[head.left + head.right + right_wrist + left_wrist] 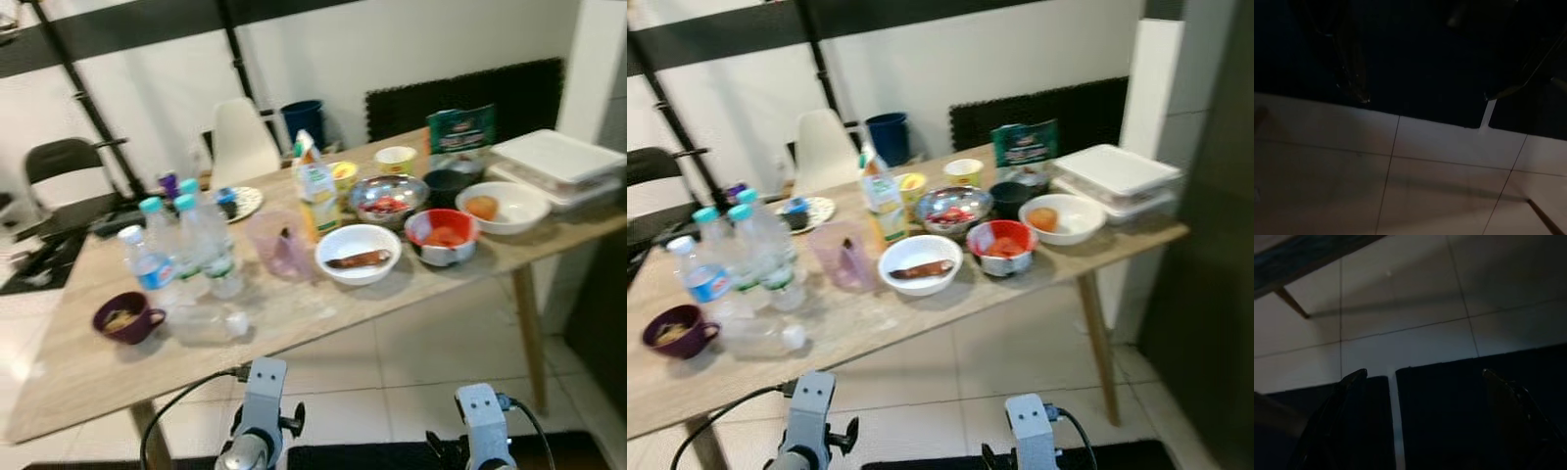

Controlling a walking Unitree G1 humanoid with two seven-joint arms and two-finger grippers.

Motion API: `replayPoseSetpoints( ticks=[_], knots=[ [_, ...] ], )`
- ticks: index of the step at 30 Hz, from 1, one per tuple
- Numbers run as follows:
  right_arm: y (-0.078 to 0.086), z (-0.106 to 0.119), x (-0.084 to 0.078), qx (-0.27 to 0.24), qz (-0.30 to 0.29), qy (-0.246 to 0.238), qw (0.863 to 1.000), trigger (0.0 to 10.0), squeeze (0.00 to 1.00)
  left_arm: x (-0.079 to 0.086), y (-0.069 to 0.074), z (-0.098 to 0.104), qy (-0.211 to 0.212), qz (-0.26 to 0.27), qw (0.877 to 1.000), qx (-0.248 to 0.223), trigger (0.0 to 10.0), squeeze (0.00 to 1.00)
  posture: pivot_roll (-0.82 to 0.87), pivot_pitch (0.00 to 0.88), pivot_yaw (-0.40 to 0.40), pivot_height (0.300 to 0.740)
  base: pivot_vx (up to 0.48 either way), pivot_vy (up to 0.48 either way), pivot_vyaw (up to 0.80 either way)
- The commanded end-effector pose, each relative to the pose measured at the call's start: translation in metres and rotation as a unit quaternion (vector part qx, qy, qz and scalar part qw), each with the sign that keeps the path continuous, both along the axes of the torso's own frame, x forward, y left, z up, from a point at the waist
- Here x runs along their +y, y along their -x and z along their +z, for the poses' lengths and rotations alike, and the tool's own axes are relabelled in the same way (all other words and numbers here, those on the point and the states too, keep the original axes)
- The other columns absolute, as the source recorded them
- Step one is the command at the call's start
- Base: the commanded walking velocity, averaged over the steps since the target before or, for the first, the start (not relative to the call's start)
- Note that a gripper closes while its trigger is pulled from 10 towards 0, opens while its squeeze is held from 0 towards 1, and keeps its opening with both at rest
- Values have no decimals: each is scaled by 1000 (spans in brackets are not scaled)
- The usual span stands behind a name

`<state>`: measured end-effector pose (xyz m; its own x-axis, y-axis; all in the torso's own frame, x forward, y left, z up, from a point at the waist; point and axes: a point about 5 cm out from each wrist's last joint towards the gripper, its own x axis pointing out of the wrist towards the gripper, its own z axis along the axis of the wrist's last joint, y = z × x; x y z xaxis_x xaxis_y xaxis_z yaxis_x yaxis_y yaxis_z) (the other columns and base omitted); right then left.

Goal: Restocking fridge

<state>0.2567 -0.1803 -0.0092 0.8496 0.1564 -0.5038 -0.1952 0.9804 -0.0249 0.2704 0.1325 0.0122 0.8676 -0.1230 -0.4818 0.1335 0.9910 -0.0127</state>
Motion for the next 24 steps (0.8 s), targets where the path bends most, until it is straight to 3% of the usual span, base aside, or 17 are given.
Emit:
replayPoseSetpoints(
  ticks=[1,5,13,21,24],
  knots=[
    [2,-3,6,5,7,-7,1000,10000,0,8,5,-6,0,16,1000,16,10000,0,-81,70,125,740,0,0,800],
    [2,-3,6,5,6,-7,1000,10000,0,9,4,-6,3,21,1000,18,10000,0,-79,79,126,740,0,0,800],
    [2,-4,4,8,-24,-22,999,10000,0,11,3,-5,2,26,999,19,10000,0,-73,91,126,740,0,0,0],
    [0,-3,6,6,-27,-25,999,10000,0,11,0,-3,16,42,999,22,10000,0,-71,99,124,740,0,-466,0],
    [0,-3,5,6,-30,-25,999,10000,0,11,0,-3,22,43,999,23,10000,0,-71,99,124,740,0,0,0]
  ],
)
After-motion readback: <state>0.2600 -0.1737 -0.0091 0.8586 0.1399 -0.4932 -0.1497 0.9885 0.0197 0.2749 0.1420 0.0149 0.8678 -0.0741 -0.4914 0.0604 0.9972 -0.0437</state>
